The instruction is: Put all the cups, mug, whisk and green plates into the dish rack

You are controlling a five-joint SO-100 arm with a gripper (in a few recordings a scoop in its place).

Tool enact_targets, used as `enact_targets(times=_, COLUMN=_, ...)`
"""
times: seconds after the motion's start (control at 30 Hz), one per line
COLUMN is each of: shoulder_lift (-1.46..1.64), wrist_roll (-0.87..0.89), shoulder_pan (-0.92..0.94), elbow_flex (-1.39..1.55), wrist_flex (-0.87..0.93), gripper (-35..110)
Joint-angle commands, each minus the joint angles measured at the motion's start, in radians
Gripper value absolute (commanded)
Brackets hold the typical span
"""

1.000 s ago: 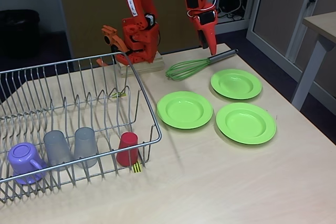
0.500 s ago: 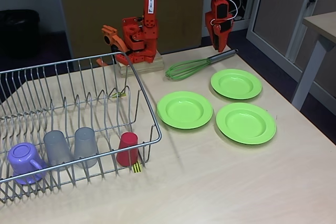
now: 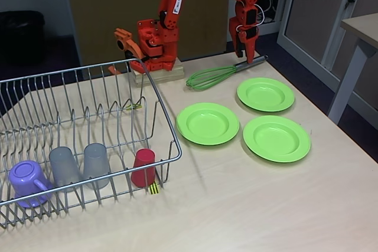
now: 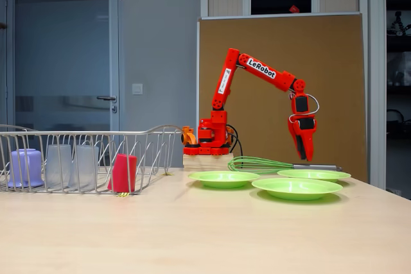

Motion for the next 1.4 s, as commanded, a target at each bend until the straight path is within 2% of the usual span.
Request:
enact_targets(times=0.0, shoulder_lift=-0.008, wrist_roll=0.011, shoulder_pan=-0.026, elbow_flex=-0.038, wrist_flex=0.014, gripper=27)
enact_targets(times=0.13, shoulder_lift=-0.038, wrist_roll=-0.02, shoulder_pan=-0.021, elbow_flex=-0.071, wrist_flex=0.017, gripper=31)
enact_targets(times=0.6, shoulder_lift=-0.078, wrist_roll=0.005, shoulder_pan=0.002, elbow_flex=-0.103, wrist_flex=0.054, gripper=24)
enact_targets(times=1.07, shoulder_lift=-0.155, wrist_roll=0.037, shoulder_pan=0.075, elbow_flex=-0.175, wrist_flex=0.189, gripper=14)
enact_targets(times=1.37, shoulder_lift=-0.201, wrist_roll=0.015, shoulder_pan=0.095, elbow_flex=-0.233, wrist_flex=0.242, gripper=2)
